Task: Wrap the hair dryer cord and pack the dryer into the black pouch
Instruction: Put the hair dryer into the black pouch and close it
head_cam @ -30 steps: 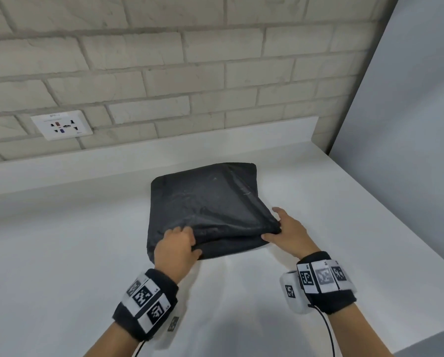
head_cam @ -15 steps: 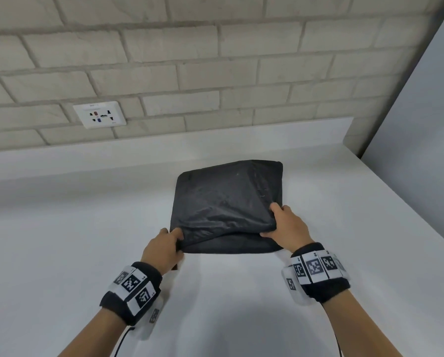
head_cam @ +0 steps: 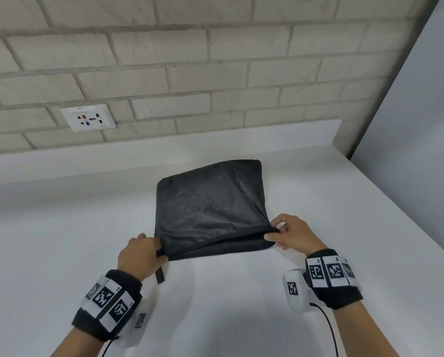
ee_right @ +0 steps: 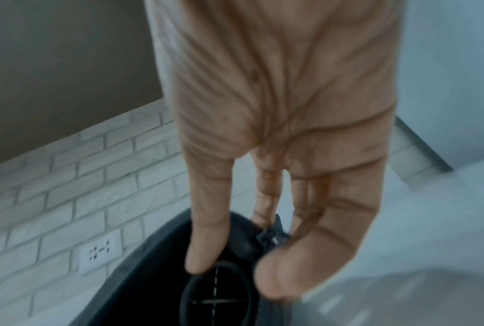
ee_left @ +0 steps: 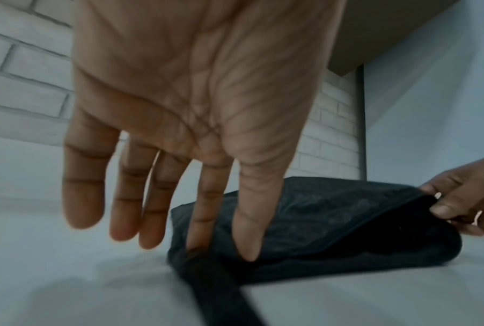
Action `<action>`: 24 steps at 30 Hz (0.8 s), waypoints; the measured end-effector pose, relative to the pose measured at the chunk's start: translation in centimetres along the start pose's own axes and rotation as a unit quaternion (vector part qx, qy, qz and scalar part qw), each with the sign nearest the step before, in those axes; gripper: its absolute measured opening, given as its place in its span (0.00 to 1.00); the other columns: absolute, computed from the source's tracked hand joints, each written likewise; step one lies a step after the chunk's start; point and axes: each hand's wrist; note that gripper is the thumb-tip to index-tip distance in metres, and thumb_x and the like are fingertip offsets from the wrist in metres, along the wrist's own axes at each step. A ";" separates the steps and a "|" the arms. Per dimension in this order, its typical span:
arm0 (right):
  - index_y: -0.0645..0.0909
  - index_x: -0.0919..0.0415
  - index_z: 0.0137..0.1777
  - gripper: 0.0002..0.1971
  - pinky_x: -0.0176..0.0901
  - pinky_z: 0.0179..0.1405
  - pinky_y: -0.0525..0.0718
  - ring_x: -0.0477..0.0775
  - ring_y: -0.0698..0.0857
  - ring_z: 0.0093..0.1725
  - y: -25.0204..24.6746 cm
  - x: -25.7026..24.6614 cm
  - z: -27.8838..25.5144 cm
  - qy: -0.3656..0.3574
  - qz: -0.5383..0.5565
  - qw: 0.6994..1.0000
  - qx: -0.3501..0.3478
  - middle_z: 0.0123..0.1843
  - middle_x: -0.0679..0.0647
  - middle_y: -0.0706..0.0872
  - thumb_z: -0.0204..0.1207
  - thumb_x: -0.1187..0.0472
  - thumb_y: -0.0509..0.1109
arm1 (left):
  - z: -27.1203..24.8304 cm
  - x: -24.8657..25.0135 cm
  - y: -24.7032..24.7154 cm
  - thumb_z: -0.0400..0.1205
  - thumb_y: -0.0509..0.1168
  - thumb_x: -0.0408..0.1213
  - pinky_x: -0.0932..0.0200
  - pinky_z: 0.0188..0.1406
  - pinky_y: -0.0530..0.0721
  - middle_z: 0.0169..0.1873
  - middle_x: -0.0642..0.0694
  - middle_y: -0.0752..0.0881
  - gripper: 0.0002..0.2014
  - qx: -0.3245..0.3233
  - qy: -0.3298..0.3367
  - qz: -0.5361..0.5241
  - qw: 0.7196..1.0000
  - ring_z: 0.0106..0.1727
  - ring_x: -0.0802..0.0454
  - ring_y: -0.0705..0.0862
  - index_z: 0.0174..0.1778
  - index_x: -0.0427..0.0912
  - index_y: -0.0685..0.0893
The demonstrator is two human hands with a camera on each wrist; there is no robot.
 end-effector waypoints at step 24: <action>0.86 0.59 0.49 0.13 0.29 0.38 0.86 0.49 0.86 0.40 -0.9 0.1 -2.0 -0.013 0.233 0.972 0.025 0.40 0.53 0.87 0.82 0.54 0.60 | -0.1 20.0 2.0 0.75 0.67 0.48 0.55 0.45 0.80 0.45 0.45 0.88 0.11 0.051 0.156 -0.218 0.962 0.49 0.45 0.85 0.40 0.42 0.80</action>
Point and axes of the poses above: each hand's wrist, its own z-axis towards the middle knuckle, its own y-axis out of the palm, x = y × z
